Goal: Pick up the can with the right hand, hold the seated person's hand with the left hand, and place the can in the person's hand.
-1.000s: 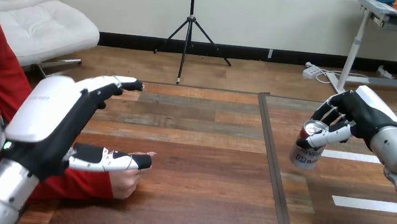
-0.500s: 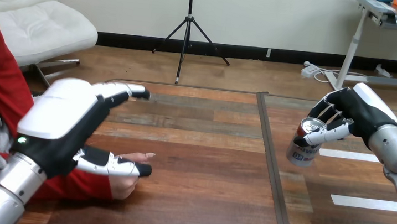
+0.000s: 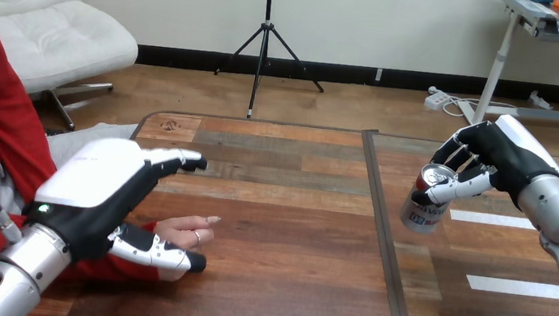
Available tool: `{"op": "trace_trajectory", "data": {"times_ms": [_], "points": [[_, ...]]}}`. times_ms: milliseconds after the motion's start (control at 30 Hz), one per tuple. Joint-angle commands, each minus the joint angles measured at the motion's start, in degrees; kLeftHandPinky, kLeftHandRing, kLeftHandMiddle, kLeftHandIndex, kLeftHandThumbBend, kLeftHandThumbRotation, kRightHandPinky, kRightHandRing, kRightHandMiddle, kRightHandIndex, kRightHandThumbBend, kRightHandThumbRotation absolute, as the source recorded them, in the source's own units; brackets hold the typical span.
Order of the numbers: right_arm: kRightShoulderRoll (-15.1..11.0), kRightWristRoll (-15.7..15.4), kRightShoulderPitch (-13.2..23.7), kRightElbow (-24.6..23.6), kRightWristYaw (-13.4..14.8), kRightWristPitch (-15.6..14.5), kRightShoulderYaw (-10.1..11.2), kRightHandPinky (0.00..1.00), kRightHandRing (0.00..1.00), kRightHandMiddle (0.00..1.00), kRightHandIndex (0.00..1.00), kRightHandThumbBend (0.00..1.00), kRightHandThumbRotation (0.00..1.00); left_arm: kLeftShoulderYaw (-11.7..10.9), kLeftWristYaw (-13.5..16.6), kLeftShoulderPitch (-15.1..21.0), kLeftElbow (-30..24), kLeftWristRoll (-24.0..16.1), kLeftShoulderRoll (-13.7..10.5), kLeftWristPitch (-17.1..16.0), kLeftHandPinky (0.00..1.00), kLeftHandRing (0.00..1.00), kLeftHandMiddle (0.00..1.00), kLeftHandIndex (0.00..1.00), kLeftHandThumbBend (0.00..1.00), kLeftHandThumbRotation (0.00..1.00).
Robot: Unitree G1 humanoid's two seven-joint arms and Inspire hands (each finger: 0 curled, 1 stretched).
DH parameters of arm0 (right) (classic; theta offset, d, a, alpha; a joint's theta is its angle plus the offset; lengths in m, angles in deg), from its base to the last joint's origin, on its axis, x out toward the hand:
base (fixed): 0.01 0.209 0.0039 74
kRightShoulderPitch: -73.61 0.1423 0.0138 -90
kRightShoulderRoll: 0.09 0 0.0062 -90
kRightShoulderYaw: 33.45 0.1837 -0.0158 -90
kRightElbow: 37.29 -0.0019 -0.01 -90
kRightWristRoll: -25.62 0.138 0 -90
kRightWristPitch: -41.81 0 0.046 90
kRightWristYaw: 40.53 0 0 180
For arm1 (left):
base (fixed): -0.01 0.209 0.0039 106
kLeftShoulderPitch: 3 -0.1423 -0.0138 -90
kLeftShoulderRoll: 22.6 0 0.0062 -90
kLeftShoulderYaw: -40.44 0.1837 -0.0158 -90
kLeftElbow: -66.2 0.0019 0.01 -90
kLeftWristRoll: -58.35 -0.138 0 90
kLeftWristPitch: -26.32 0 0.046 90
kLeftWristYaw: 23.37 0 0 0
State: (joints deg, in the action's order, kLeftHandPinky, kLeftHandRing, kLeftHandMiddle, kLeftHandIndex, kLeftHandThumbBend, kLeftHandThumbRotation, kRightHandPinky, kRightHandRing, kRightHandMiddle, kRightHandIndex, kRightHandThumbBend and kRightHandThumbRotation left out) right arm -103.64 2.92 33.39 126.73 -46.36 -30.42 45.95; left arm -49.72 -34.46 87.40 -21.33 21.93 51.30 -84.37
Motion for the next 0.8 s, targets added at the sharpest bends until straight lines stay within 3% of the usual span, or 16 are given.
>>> {"op": "trace_trajectory", "data": {"times_ms": [0, 300, 767], "points": [[-1.3, 1.3, 2.6, -3.8, 0.3, 0.8, 1.2, 0.38, 0.42, 0.45, 0.46, 0.82, 0.00, 0.8, -1.7, 5.1, 0.5, 0.9, -2.3, 1.3, 0.75, 0.82, 0.83, 0.82, 1.00, 0.47], [-1.1, 1.6, 2.6, -3.7, 0.1, 1.1, 1.3, 0.39, 0.43, 0.45, 0.45, 0.82, 0.00, 1.7, -5.1, 6.2, 1.8, 2.7, -2.4, 3.8, 0.77, 0.83, 0.84, 0.84, 1.00, 0.59], [-0.9, 1.7, 2.4, -3.5, 0.4, 0.9, 1.4, 0.38, 0.42, 0.45, 0.45, 0.82, 0.00, 3.3, -6.6, 7.6, 3.1, 1.0, -2.5, 9.4, 0.78, 0.86, 0.87, 0.87, 1.00, 0.54]]}}
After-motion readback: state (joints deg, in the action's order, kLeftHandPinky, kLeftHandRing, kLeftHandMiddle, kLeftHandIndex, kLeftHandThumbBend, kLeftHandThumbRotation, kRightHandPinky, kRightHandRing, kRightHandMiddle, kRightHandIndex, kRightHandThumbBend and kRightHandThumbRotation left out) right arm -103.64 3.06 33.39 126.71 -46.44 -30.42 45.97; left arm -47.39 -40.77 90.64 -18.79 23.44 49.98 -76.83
